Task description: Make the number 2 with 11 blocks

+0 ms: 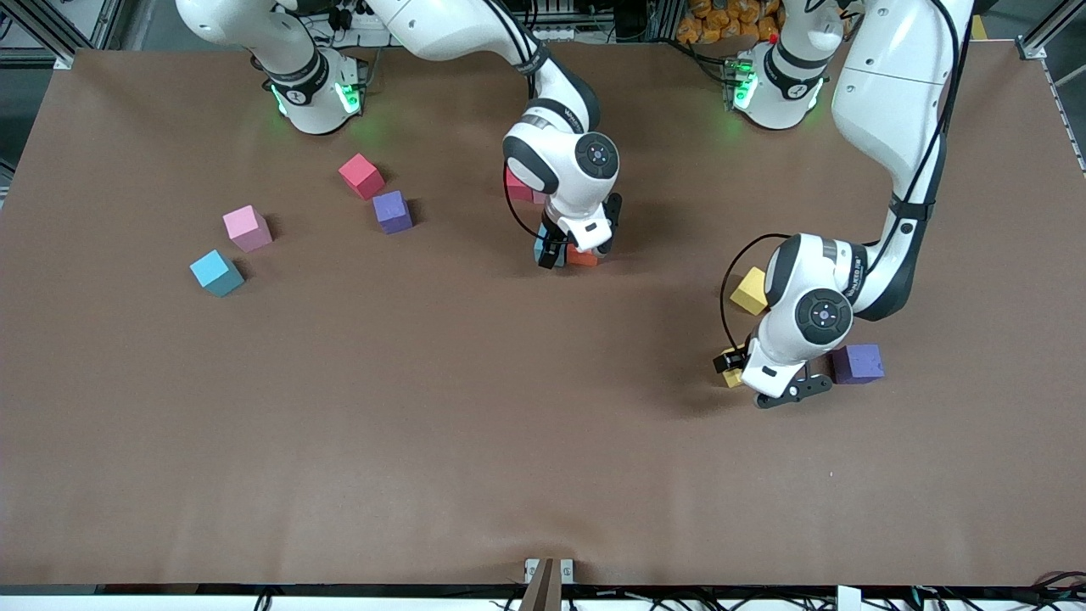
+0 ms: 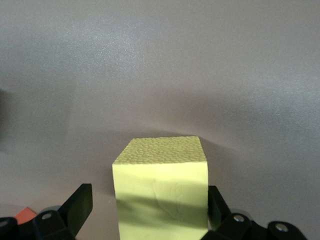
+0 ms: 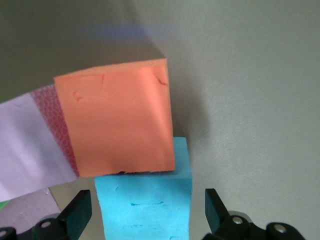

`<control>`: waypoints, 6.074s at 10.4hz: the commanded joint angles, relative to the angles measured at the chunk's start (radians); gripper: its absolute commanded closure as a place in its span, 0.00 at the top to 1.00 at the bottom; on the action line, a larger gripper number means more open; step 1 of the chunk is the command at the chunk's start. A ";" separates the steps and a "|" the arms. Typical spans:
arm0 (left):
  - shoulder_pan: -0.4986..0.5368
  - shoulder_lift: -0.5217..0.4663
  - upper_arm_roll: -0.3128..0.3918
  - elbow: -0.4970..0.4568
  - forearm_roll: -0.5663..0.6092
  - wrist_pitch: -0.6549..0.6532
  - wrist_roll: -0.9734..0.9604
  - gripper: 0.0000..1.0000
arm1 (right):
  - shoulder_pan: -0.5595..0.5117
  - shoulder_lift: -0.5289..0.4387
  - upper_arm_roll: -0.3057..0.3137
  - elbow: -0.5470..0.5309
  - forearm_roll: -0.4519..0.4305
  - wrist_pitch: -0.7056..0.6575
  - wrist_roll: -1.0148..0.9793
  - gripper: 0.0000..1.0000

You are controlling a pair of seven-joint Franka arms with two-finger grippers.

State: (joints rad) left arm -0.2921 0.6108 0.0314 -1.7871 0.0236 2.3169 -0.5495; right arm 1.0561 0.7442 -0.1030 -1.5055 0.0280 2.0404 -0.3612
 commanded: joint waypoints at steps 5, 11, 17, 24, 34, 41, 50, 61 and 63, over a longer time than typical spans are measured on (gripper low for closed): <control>-0.004 0.026 0.005 0.037 -0.025 -0.008 0.025 0.71 | -0.076 -0.188 0.002 -0.099 -0.002 -0.112 -0.004 1.00; -0.022 0.014 -0.005 0.063 -0.089 -0.010 0.013 0.47 | -0.280 -0.363 -0.004 -0.398 -0.010 -0.118 0.049 1.00; -0.113 -0.065 -0.105 0.061 -0.088 -0.053 -0.046 0.48 | -0.281 -0.430 -0.035 -0.557 -0.043 -0.169 0.450 1.00; -0.128 -0.100 -0.362 0.069 0.198 -0.065 0.008 0.43 | -0.338 -0.490 -0.034 -0.784 -0.031 -0.030 0.418 1.00; -0.133 -0.103 -0.487 0.058 0.243 -0.065 0.604 0.41 | -0.369 -0.496 -0.032 -0.852 0.104 -0.017 0.416 1.00; -0.200 -0.086 -0.524 0.060 0.367 -0.088 0.709 0.38 | -0.373 -0.490 -0.030 -0.868 0.105 0.012 0.415 0.22; -0.211 -0.066 -0.524 0.067 0.412 -0.088 0.753 0.39 | -0.400 -0.497 0.002 -0.773 -0.025 0.063 0.021 0.00; -0.245 -0.059 -0.524 0.069 0.411 -0.090 0.755 0.39 | -0.516 -0.476 -0.011 -0.644 -0.034 0.021 -0.306 0.00; -0.246 -0.056 -0.524 0.072 0.411 -0.090 0.755 0.39 | -0.600 -0.465 -0.009 -0.618 -0.034 0.021 -0.328 0.00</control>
State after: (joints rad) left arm -0.5363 0.5505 -0.4916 -1.7293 0.4104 2.2392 0.1963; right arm 0.5232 0.2666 -0.1231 -2.1568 0.0009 2.0814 -0.6570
